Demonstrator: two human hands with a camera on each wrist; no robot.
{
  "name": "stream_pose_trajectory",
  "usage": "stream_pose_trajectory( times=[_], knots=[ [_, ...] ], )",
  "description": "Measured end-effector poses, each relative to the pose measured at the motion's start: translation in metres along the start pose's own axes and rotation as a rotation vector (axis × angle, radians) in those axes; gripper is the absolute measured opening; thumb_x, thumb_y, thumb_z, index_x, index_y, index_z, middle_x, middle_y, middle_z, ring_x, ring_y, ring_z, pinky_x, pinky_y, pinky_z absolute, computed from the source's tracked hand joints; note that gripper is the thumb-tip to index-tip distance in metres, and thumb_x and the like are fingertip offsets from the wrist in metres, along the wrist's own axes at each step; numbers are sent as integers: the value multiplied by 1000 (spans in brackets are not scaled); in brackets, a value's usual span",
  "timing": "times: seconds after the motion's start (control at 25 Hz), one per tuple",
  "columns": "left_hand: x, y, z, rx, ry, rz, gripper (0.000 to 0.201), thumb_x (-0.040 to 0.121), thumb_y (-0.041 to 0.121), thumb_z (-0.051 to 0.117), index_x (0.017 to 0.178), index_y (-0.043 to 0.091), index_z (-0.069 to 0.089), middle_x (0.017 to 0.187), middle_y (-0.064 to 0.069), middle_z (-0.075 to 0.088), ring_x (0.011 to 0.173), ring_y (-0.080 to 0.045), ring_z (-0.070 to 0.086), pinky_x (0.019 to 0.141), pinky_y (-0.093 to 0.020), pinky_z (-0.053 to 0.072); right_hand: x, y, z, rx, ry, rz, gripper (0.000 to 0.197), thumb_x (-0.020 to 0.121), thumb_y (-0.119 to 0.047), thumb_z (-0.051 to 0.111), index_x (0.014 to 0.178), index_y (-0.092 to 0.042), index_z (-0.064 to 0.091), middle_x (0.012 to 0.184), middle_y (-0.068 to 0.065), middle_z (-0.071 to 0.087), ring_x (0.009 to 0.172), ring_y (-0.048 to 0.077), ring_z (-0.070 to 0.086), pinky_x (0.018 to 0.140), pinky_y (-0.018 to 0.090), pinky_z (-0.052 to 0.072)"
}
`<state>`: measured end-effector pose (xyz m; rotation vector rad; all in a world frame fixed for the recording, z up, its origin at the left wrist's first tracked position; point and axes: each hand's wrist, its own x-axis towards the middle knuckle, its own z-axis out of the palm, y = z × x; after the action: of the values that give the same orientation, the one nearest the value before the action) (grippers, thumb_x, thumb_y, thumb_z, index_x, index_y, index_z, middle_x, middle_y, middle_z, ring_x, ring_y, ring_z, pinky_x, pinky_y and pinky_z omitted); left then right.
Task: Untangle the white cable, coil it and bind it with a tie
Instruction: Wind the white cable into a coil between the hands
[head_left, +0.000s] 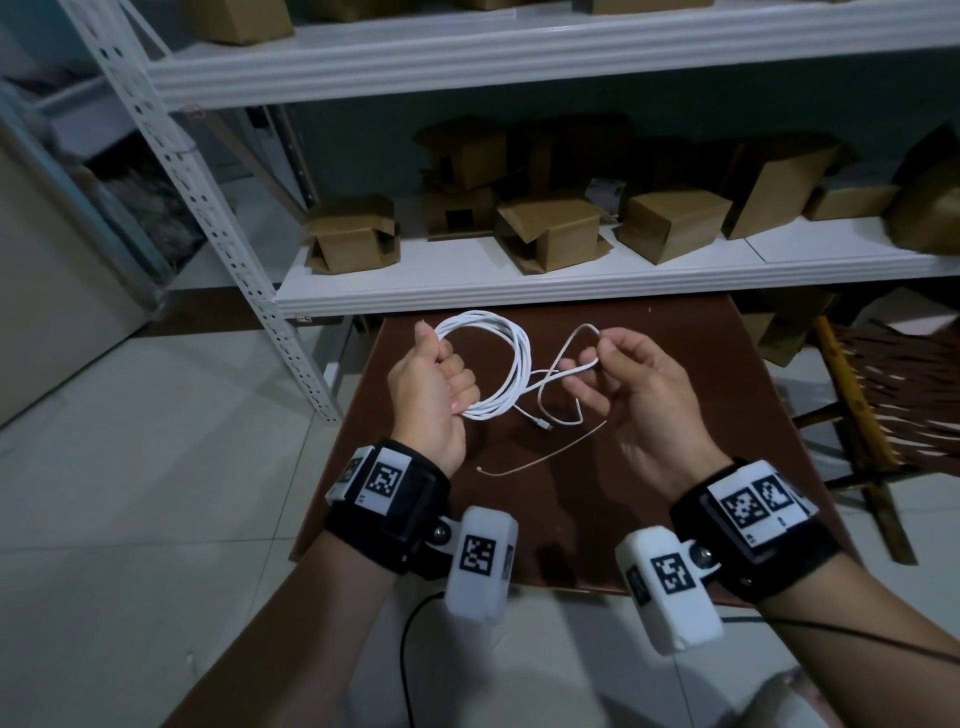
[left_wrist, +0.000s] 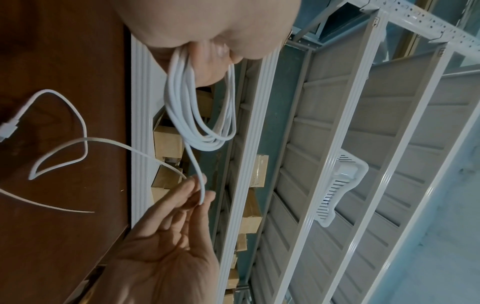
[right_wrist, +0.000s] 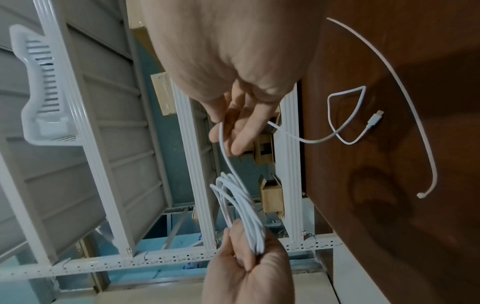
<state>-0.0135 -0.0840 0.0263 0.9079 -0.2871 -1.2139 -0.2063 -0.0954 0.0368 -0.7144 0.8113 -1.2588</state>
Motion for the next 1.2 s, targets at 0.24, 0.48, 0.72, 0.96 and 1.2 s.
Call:
stream_pose_trajectory(
  times=[0.24,0.48,0.72,0.96,1.2],
  knots=[
    [-2,1,3,81,15,28,46,111,42,43,71,17,42,50,8,25,34,-4,19,29,-19,18,-15,0,8,-98,-174,-213,24,99,11,47,114,-5,55,71,12,57,53,18,55,51,24,39],
    [-8,1,5,227,59,72,46,110,41,46,71,18,43,54,6,25,37,-5,18,32,-20,15,-17,-7,8,-218,-246,-210,46,97,13,51,136,-11,45,106,21,77,48,19,61,42,21,30],
    [0,15,-1,-251,10,-19,48,111,43,38,71,17,40,46,8,24,31,-4,20,28,-18,19,-21,4,8,-285,-289,-151,48,97,13,52,137,-12,44,108,21,78,48,18,65,40,21,27],
    [4,16,-5,-531,61,-33,50,112,41,39,68,15,38,42,6,25,28,-6,22,27,-19,21,-27,22,11,-324,-385,-72,46,99,12,52,135,-15,45,110,20,78,55,21,70,38,21,27],
    [2,10,0,-17,137,120,45,111,41,42,72,19,39,48,8,23,34,-4,17,30,-19,15,-22,11,10,-187,-330,-121,47,97,13,53,137,-11,44,113,24,76,53,20,70,39,21,27]
  ],
)
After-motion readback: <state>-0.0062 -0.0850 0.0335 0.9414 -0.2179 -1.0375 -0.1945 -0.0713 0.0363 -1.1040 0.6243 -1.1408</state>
